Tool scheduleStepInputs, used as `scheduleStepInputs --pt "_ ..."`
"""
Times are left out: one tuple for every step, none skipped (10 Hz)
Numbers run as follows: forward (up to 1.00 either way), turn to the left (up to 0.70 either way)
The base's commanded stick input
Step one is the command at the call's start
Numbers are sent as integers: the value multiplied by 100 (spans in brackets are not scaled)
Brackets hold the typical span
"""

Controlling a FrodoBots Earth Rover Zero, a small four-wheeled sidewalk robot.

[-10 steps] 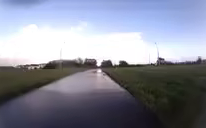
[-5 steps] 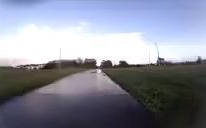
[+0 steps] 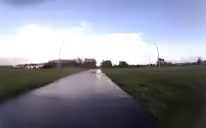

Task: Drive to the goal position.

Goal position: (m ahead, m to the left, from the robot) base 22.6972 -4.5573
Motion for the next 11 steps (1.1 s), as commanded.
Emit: scheduleStepInputs --pt "45 27" --pt "45 27" --pt "45 13" --pt "45 0" --pt "45 0" --pt "45 14" --pt "45 27" --pt "45 27" --pt "45 27" --pt "45 18" --pt "45 0"
